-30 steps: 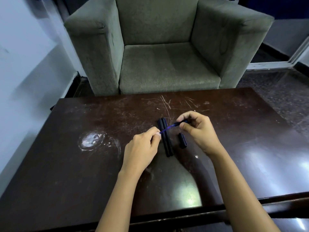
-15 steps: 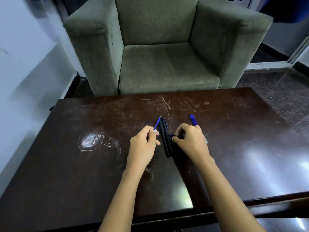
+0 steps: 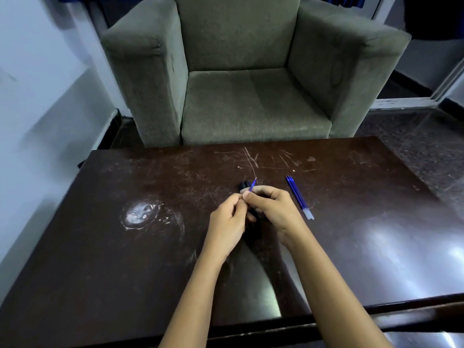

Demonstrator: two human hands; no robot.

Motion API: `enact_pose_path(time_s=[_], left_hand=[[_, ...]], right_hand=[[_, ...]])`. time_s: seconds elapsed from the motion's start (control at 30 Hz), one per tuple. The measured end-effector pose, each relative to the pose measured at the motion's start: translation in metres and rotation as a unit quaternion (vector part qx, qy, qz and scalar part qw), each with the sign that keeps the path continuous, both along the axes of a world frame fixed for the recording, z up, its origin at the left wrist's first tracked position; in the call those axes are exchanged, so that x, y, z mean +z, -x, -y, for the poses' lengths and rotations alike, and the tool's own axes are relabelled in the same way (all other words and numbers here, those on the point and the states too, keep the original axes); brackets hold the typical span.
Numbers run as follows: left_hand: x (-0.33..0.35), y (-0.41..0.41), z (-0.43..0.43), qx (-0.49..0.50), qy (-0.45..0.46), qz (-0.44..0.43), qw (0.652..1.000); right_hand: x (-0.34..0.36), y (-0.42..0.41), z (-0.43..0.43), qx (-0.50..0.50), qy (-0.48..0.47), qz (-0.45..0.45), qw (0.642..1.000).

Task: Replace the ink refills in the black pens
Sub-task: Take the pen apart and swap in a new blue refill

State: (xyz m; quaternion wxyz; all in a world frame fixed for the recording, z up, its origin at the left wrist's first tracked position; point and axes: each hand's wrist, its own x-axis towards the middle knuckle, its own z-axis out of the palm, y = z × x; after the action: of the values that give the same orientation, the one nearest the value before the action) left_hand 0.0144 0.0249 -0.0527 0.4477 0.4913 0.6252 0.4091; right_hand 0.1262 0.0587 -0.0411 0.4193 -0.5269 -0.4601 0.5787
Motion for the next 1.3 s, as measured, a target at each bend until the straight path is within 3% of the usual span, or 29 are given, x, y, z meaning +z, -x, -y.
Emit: enact_pose_path(time_s=[0.17, 0.23, 0.37, 0.6, 0.67, 0.73, 0.83, 0.93, 1.1, 1.3], left_hand=[[-0.002, 0.006, 0.001, -0.012, 0.010, -0.023, 1.000], [-0.003, 0.009, 0.001, 0.000, 0.003, -0.025, 1.000], [-0.003, 0.013, 0.001, 0.019, -0.001, -0.004, 1.000], [0.000, 0.012, 0.000, 0.035, 0.013, -0.018, 0.999], [0.002, 0.014, 0.000, 0.047, 0.012, -0.021, 0.999], [0.003, 0.017, 0.001, 0.055, 0.006, -0.025, 0.998], [0.003, 0.021, 0.000, 0.061, 0.001, -0.028, 0.998], [0.002, 0.022, -0.001, 0.058, 0.005, -0.024, 0.998], [-0.001, 0.022, -0.004, 0.061, 0.005, -0.016, 0.998], [-0.001, 0.023, -0.004, 0.060, 0.003, -0.023, 0.998]], right_hand=[[0.002, -0.001, -0.009, -0.125, -0.028, -0.072, 0.989], [0.001, -0.004, -0.010, -0.101, -0.020, -0.075, 0.992], [-0.002, 0.004, -0.002, 0.013, 0.008, 0.021, 1.000], [0.010, 0.011, -0.017, -0.093, -0.002, -0.102, 0.990], [0.022, 0.007, -0.039, -0.120, -0.071, -0.041, 0.989], [0.028, 0.005, -0.070, -0.126, -0.172, 0.137, 0.967], [0.025, 0.012, -0.111, -0.012, -0.233, 0.390, 0.891], [0.009, 0.021, -0.134, 0.085, -0.230, 0.539, 0.806], [-0.013, 0.025, -0.148, 0.111, -0.215, 0.582, 0.777], [-0.024, 0.026, -0.150, 0.101, -0.221, 0.571, 0.784]])
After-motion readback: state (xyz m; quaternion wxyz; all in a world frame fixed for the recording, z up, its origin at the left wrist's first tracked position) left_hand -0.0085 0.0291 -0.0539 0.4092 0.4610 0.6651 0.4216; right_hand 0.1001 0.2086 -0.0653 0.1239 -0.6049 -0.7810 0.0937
